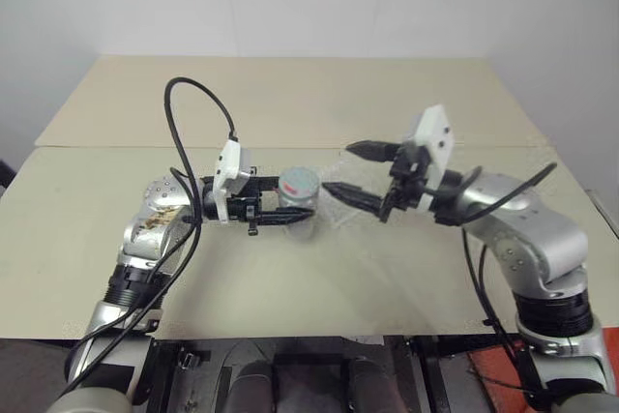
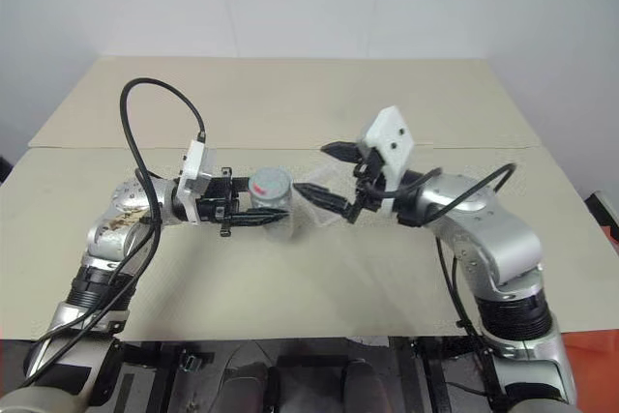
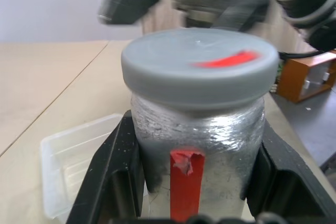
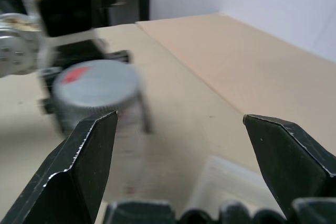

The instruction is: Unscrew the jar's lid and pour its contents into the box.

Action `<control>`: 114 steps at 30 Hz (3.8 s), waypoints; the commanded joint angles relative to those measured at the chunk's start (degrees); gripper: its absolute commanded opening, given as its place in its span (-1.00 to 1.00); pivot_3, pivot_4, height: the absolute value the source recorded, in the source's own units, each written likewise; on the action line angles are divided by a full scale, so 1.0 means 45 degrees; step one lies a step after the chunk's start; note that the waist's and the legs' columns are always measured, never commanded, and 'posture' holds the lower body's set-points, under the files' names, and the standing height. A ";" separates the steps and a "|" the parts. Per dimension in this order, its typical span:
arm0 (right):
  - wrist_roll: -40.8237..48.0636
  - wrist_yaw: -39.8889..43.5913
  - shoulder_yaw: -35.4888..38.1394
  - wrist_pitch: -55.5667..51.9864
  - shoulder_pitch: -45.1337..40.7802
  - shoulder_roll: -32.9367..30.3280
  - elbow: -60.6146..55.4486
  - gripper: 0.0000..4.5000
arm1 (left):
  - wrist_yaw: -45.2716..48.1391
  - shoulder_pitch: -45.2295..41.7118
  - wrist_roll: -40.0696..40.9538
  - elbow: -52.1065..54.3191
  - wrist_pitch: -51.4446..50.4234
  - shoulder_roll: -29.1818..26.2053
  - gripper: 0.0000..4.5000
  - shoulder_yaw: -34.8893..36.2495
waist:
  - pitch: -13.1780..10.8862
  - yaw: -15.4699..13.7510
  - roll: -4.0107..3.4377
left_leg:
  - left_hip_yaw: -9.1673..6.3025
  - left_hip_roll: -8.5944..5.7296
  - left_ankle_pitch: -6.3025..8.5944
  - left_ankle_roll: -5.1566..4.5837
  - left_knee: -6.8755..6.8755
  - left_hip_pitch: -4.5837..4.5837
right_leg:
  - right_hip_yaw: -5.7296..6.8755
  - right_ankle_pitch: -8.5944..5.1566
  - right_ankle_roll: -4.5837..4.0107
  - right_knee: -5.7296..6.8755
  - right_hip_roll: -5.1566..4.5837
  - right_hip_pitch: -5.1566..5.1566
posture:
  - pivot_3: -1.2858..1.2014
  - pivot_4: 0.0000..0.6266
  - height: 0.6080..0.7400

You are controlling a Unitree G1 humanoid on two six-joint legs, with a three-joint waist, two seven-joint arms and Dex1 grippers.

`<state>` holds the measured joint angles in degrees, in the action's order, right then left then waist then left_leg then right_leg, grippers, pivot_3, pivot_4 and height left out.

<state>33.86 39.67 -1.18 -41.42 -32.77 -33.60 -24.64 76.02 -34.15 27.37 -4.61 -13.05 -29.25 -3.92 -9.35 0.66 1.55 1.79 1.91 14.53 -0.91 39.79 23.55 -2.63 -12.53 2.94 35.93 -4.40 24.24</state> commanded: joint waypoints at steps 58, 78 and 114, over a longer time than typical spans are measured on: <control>0.0554 0.0357 -0.1585 -0.2774 -0.2808 0.0223 0.0026 0.23 | -0.0473 -0.0233 -0.0568 -0.0243 0.0898 0.0798 -0.10 -0.0137 | -0.0001 0.0011 0.0002 | -0.0010 -0.0003 0.0000 0.0000 0.0005 0.0016 | 0.0009 0.0001 0.0000 0.0002 -0.0002 0.0007 | 0.03 -0.52 1.00; -0.1594 -0.0656 0.1992 0.0543 0.0732 -0.1188 0.0815 0.23 | -0.0293 0.0350 0.0444 0.0456 0.0408 -0.0198 -0.10 0.0933 | -0.0002 -0.0087 0.0000 | -0.0009 -0.0004 0.0000 0.0000 0.0006 0.0036 | 0.0018 0.0001 0.0000 -0.0007 -0.0006 0.0014 | 0.03 -0.52 1.00; -0.0977 0.0355 0.2529 0.0467 0.2879 -0.1358 0.0822 0.99 | -0.8311 -0.5349 -1.1642 -0.6468 1.0424 -0.1304 -0.10 -0.3376 | -0.0004 -0.0214 0.0002 | 0.0000 -0.0022 0.0000 0.0000 -0.0008 -0.0003 | 0.0001 0.0007 0.0001 -0.0034 -0.0001 -0.0025 | 0.03 -0.52 1.00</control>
<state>29.29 41.01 9.72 -39.25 -19.31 -38.59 -19.45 44.32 -55.63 -15.96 -30.30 26.30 -34.23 -15.10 -9.37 -0.30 1.56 1.81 1.80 14.53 -0.92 39.75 23.54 -2.64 -12.50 2.95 35.76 -4.42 24.14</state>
